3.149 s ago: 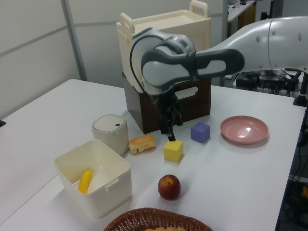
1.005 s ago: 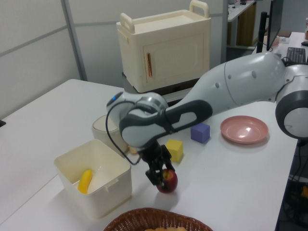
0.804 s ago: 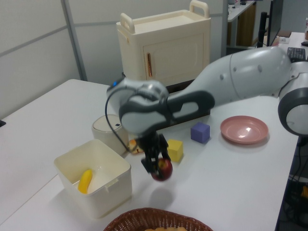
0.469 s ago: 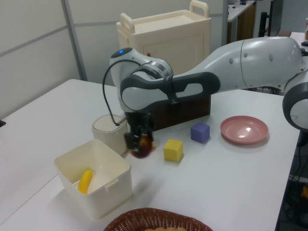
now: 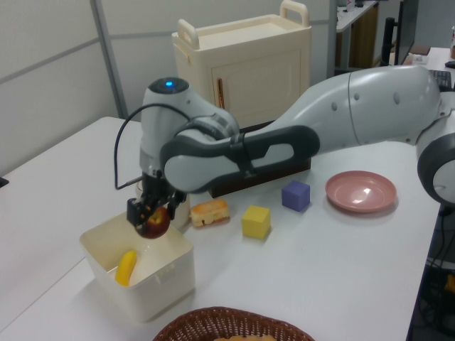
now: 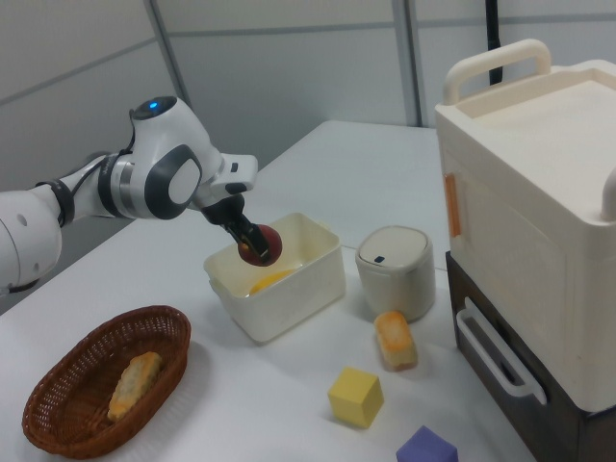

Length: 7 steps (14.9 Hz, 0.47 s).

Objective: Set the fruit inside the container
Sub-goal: 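Lower the apple into the container beside the banana and release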

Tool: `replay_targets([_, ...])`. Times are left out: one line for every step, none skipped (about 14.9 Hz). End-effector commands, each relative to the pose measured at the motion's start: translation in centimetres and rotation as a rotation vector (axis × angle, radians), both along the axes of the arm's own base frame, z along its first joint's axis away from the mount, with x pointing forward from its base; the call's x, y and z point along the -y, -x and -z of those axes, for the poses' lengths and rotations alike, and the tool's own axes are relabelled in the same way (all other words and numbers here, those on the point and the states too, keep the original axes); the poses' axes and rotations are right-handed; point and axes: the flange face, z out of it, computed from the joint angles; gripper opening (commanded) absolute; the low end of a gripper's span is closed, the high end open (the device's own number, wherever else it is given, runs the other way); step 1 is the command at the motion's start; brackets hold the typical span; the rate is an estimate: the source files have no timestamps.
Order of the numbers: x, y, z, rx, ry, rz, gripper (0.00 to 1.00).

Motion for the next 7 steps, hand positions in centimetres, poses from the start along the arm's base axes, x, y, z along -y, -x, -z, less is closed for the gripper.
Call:
replay_targets([-0.5, 0.1, 0.9, 0.014, 0.001, 0.012, 0.73])
replay_targets([-0.3, 0.1, 0.9, 0.012, 0.014, 0.005, 0.76])
replay_targets([0.3, 0.1, 0.5, 0.011, 0.019, 0.001, 0.87])
replay_targets([1.3, 0.2, 0.1, -0.002, 0.029, 0.002, 1.00])
replay_targets([3.2, 0.7, -1.2, -0.040, 0.049, -0.033, 1.00])
replay_targets([4.3, 1.3, -1.9, -0.083, 0.064, -0.074, 1.00])
replay_targets([5.1, 2.0, -2.8, -0.124, 0.082, -0.112, 1.00])
